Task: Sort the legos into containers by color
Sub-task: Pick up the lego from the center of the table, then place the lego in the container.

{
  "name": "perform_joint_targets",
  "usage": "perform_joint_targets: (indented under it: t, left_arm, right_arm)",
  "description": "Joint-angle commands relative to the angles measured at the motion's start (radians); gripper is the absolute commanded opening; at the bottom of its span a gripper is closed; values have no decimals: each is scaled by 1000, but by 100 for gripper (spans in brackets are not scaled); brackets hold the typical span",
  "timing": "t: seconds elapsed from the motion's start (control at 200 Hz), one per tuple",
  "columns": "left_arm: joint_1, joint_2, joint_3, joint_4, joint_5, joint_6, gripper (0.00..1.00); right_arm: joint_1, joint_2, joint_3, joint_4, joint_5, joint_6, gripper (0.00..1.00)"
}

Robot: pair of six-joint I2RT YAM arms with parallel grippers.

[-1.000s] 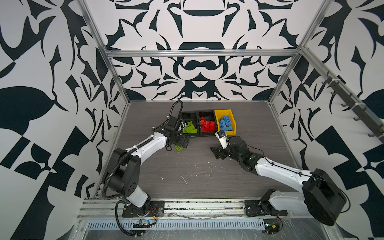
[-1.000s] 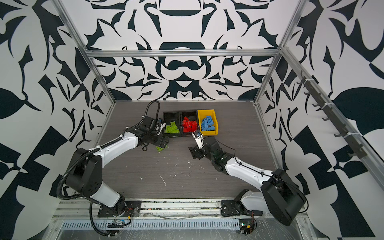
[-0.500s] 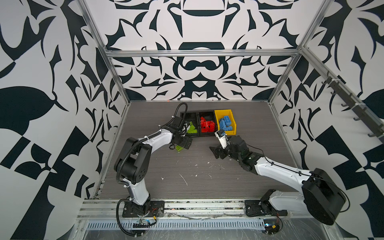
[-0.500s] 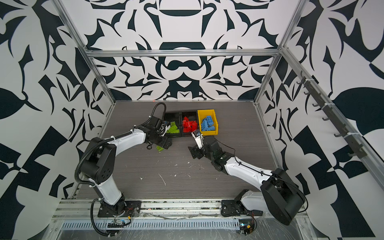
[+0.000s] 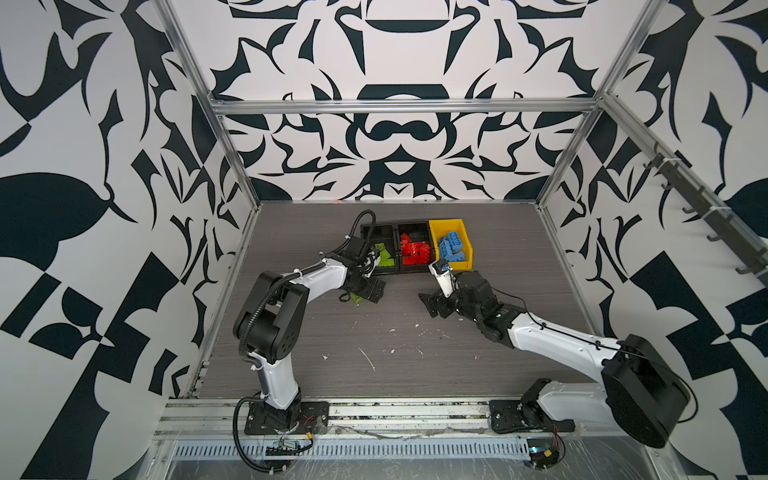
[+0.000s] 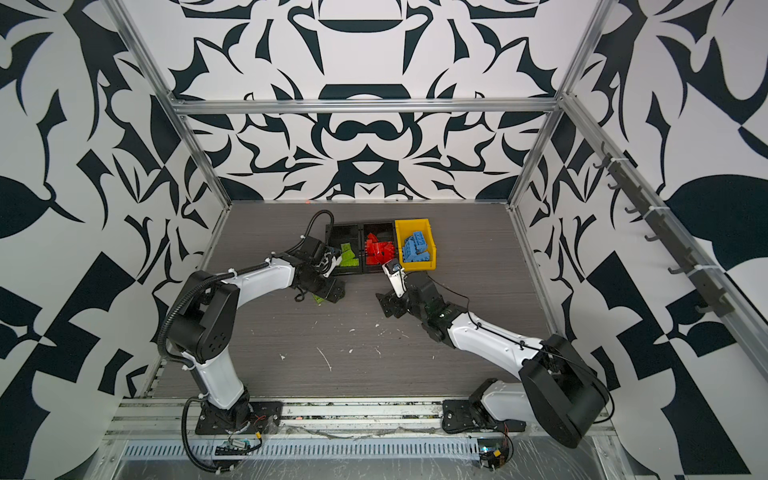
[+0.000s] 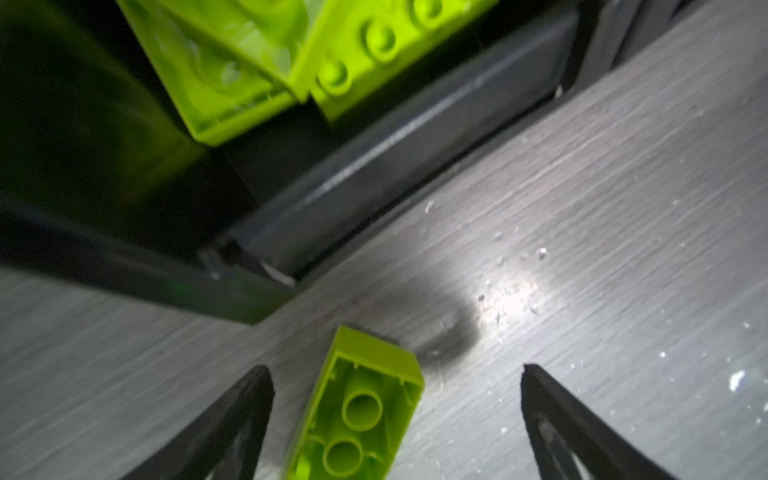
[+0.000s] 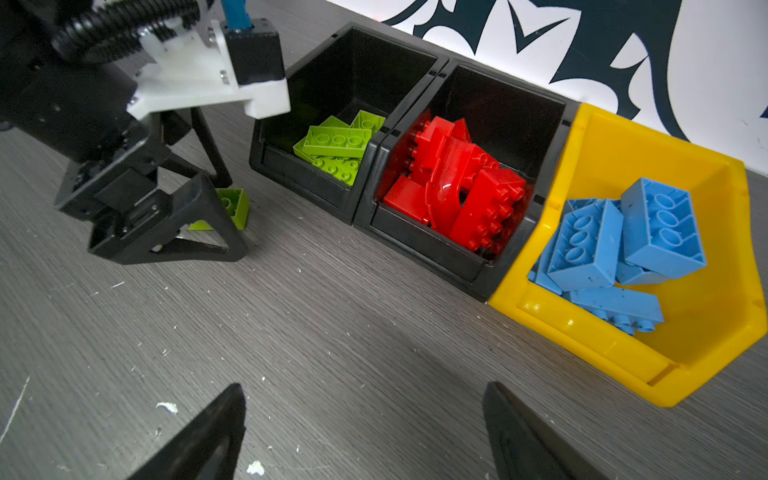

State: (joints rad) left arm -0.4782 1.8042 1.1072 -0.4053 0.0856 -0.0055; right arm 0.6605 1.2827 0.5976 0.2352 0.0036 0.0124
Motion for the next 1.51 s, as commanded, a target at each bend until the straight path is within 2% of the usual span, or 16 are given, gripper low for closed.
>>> perform_joint_targets:
  t: [0.0,0.145,0.165,0.29,0.395,0.98,1.215,1.34,1.5]
  left_arm:
    - [-3,-48,-30,-20,23,-33,92]
    - [-5,-62,-43,-18,2,-46,86]
    - [-5,-61,-40,-19,-3,-47,82]
    - [-16,-48,-31,-30,-64,-47,72]
    - [-25,-26,-13,-53,-102,-44,68]
    - [-31,-68,12,-48,-127,-48,41]
    - [-31,-96,35,-59,-123,-51,33]
    - [-30,-113,70,-72,-116,-50,32]
    - [-30,-101,181,-91,-111,-42,32]
  right_arm:
    - [-1,1,41,6,-4,5,92]
    - [-1,2,44,3,-7,6,92]
    - [-1,1,44,3,-7,5,92]
    - [-1,3,44,3,-7,5,92]
    - [-1,14,46,1,-2,4,92]
    - [0,13,54,-10,-5,8,92]
    - [-1,1,51,-10,-7,8,92]
    - [-1,-3,50,-10,-6,8,92]
    - [-1,-2,50,-11,-8,10,92]
